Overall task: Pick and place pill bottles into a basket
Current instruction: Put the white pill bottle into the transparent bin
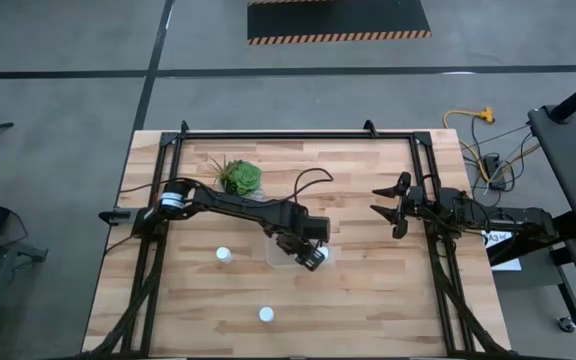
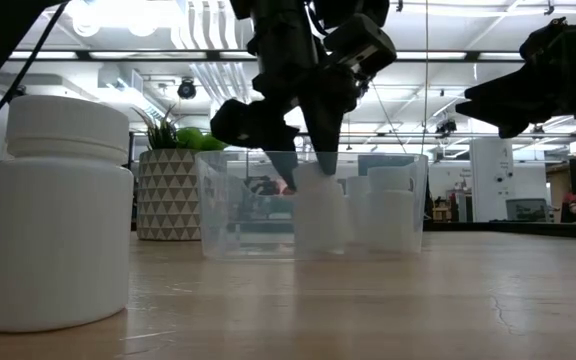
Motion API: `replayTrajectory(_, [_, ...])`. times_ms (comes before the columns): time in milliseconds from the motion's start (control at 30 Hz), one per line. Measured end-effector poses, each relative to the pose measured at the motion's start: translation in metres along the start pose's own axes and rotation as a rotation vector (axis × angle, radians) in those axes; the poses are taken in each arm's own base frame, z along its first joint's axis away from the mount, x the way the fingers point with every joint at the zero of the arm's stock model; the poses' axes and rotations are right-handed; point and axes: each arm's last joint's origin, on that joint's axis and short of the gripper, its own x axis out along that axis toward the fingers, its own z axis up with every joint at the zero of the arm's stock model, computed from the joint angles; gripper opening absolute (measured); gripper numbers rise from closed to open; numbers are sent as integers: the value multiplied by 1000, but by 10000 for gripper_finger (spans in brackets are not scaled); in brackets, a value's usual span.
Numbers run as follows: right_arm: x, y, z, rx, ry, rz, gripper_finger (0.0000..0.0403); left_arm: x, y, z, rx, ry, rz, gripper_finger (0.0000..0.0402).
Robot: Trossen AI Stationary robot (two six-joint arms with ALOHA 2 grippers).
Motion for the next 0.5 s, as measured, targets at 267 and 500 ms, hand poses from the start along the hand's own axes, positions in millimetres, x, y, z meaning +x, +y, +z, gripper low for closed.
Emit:
replayTrajectory(267, [0, 0, 0, 0, 0, 0, 215, 0, -1, 2, 21, -12, -15, 160])
replayTrajectory(500, [0, 0, 0, 0, 0, 1, 215, 0, 0, 1, 11, -5, -6, 160])
